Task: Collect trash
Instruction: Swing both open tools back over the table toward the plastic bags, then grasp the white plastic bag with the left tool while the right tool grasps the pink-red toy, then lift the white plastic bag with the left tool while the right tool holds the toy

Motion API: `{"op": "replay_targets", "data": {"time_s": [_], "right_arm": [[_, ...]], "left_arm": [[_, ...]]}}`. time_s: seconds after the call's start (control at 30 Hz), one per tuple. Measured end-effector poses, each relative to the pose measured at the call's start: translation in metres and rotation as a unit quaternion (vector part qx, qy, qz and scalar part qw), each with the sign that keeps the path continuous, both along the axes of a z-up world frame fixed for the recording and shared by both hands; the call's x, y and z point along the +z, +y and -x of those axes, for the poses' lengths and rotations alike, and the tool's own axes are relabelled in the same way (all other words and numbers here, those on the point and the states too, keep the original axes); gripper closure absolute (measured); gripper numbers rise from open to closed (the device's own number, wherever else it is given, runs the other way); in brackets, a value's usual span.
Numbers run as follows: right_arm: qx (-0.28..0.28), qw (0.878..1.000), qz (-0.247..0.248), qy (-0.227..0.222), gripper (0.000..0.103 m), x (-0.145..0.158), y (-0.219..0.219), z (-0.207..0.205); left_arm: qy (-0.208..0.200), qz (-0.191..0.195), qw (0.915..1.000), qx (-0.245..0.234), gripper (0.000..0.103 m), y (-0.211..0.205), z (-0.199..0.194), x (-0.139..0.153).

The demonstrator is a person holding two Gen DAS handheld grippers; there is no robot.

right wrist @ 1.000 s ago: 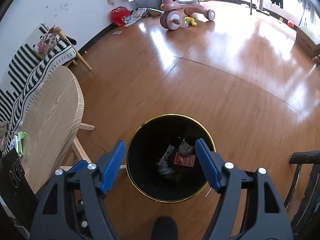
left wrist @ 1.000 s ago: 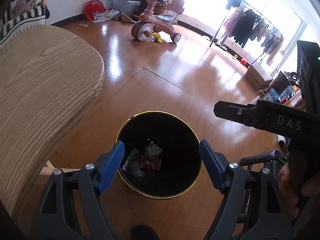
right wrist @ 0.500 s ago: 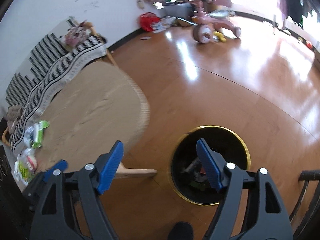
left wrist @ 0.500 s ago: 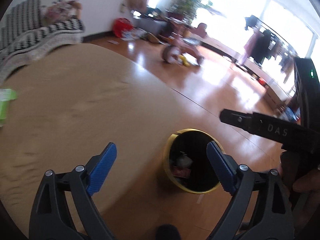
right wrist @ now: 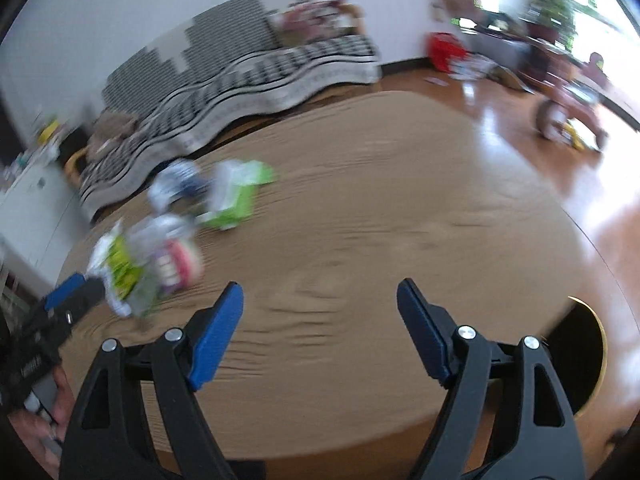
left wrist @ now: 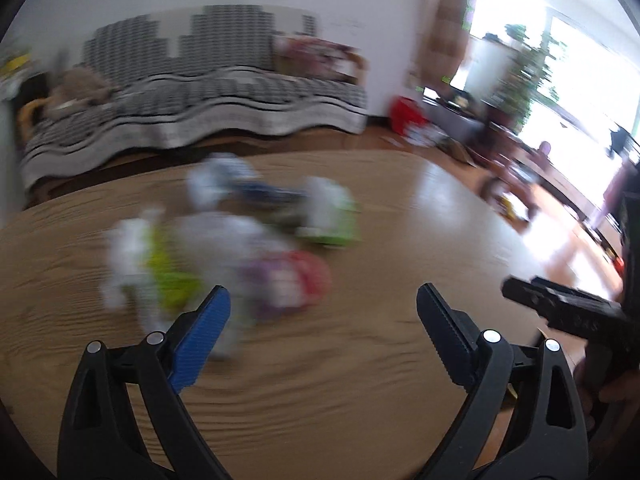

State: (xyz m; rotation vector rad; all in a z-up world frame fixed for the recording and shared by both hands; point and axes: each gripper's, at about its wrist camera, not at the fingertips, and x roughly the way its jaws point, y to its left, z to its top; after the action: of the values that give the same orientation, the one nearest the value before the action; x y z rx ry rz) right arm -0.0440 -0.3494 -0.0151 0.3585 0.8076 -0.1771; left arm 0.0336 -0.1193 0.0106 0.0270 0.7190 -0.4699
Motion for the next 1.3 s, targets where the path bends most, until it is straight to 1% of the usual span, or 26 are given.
{"op": "replay_targets", "data": {"time_s": [0.07, 0.17, 0.27, 0.33, 0.43, 0.57, 0.8, 0.87, 0.9, 0.93, 0.97, 1.0, 1.03, 1.1, 1.13, 1.3], "right_arm": [[0.027, 1.000, 0.004, 0.002, 0.026, -0.004, 0.031, -0.019], [0.060, 0.998, 0.009, 0.006, 0.026, -0.011, 0.069, -0.046], [0.085, 0.996, 0.031, 0.006, 0.026, -0.020, 0.105, -0.071], [0.096, 0.994, 0.049, 0.009, 0.026, -0.027, 0.118, -0.083], [0.104, 0.993, 0.057, 0.016, 0.026, -0.039, 0.128, -0.098], [0.101, 0.994, 0.044, 0.027, 0.026, -0.052, 0.126, -0.115], [0.099, 0.994, 0.026, 0.039, 0.026, -0.069, 0.126, -0.140], [0.101, 0.994, 0.023, 0.042, 0.026, -0.073, 0.127, -0.144], [0.104, 0.994, 0.020, 0.041, 0.032, -0.073, 0.127, -0.146], [0.111, 0.993, 0.013, 0.039, 0.043, -0.073, 0.127, -0.147], [0.117, 0.992, 0.009, 0.039, 0.043, -0.073, 0.128, -0.148], [0.119, 0.992, 0.018, 0.038, 0.045, -0.071, 0.130, -0.148], [0.122, 0.992, 0.023, 0.038, 0.048, -0.071, 0.132, -0.147], [0.121, 0.992, 0.023, 0.036, 0.051, -0.069, 0.132, -0.145], [0.121, 0.992, 0.018, 0.032, 0.052, -0.066, 0.131, -0.143], [0.119, 0.993, 0.012, 0.003, 0.054, -0.046, 0.128, -0.126]], "left_arm": [[-0.004, 0.000, 0.9993, 0.036, 0.011, 0.035, -0.015, 0.001], [-0.005, -0.002, 0.9958, 0.091, 0.011, 0.085, -0.037, -0.005], [0.003, 0.005, 0.9933, 0.115, 0.011, 0.110, -0.050, -0.013], [0.009, 0.008, 0.9928, 0.119, 0.011, 0.116, -0.058, -0.019], [0.012, 0.002, 0.9927, 0.120, 0.011, 0.111, -0.070, -0.024], [0.027, 0.007, 0.9912, 0.129, 0.011, 0.110, -0.089, -0.035], [0.044, 0.010, 0.9895, 0.137, 0.012, 0.102, -0.107, -0.049], [0.042, 0.008, 0.9903, 0.132, 0.019, 0.100, -0.108, -0.051], [0.042, 0.006, 0.9906, 0.130, 0.031, 0.099, -0.109, -0.052], [0.045, 0.003, 0.9911, 0.126, 0.047, 0.098, -0.109, -0.052], [0.047, 0.002, 0.9913, 0.123, 0.055, 0.098, -0.109, -0.053], [0.052, 0.001, 0.9917, 0.118, 0.070, 0.098, -0.109, -0.054], [0.055, 0.001, 0.9917, 0.117, 0.079, 0.099, -0.108, -0.054], [0.056, 0.004, 0.9913, 0.120, 0.086, 0.102, -0.106, -0.053], [0.053, 0.006, 0.9912, 0.121, 0.088, 0.104, -0.104, -0.050], [0.024, 0.032, 0.9917, 0.122, 0.089, 0.119, -0.089, -0.022]]}}
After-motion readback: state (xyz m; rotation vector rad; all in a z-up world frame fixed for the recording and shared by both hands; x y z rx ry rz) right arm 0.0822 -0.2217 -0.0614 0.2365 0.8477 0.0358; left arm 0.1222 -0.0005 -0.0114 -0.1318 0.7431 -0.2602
